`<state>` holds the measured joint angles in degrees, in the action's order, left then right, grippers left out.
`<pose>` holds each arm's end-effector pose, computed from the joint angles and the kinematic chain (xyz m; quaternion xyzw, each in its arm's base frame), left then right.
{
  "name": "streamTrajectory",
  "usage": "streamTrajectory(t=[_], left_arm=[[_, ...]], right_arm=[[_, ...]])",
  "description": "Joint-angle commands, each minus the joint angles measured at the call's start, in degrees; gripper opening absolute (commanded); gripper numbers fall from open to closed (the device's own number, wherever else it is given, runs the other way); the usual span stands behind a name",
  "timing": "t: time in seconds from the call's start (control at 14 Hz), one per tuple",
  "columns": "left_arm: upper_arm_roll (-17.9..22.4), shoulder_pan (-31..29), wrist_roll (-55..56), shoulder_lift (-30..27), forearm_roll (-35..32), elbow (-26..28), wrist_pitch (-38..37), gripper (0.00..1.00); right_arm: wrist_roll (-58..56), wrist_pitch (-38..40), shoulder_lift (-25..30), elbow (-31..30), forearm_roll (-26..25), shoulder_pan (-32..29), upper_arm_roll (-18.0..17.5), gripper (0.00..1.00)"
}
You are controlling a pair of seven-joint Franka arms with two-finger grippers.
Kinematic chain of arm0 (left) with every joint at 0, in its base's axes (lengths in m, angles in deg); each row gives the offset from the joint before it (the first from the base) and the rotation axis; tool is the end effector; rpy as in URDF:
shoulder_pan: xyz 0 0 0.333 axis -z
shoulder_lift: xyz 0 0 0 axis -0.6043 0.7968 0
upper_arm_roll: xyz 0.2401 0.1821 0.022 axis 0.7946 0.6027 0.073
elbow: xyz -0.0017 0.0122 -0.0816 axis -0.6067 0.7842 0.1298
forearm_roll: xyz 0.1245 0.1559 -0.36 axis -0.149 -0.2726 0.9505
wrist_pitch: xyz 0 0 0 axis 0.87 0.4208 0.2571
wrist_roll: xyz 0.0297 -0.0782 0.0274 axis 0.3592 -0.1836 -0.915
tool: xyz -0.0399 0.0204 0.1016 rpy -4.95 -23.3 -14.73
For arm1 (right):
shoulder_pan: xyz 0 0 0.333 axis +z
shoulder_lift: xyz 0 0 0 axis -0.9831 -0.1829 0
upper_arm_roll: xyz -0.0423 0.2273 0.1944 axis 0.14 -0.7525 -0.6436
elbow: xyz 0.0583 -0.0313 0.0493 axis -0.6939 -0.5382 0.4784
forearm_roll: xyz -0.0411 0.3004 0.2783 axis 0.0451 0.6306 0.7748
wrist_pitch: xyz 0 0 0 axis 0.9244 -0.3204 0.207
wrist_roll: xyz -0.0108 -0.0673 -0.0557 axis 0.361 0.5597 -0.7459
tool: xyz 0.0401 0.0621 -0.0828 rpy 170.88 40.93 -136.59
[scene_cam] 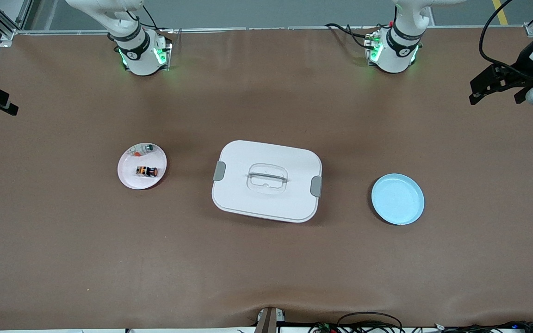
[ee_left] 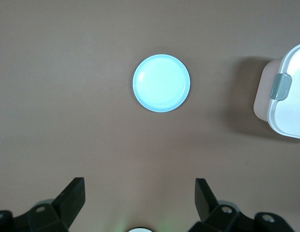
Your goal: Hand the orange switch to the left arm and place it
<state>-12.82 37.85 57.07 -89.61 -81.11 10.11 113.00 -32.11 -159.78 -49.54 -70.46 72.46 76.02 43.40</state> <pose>0.5395 -0.0575 0.6527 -1.0000 -0.0019 0.0007 0.0082 0.5522 -0.0702 0.6388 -0.9984 0.0351 0.0225 0.0390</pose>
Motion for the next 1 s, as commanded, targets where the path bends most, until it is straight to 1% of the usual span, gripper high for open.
streamTrajectory(t=[0.0,0.5,0.64,0.71,0.93], left_arm=[[-0.4,0.3,0.1,-0.7,-1.3,-0.2,-1.0,1.0],[-0.4,-0.1,0.1,-0.7,-1.2,-0.5,-1.0,1.0],[-0.4,-0.1,0.2,-0.7,-1.2,-0.4,-1.1,1.0],[-0.4,0.1,0.3,-0.7,-1.2,-0.3,-1.1,1.0],[-0.5,-0.1,-0.4,-0.7,-1.1,0.1,-1.2,1.0]], right_arm=[[0.9,-0.1,0.7,-0.6,1.0,-0.5,-0.2,1.0],[1.3,0.3,0.7,-0.4,0.9,-0.3,-0.4,1.0],[0.5,0.1,0.6,0.4,0.2,-0.1,-0.5,1.0],[0.5,0.3,0.0,1.1,0.9,-0.6,-0.5,1.0],[0.6,0.3,-0.9,1.0,0.5,0.1,-0.5,1.0]])
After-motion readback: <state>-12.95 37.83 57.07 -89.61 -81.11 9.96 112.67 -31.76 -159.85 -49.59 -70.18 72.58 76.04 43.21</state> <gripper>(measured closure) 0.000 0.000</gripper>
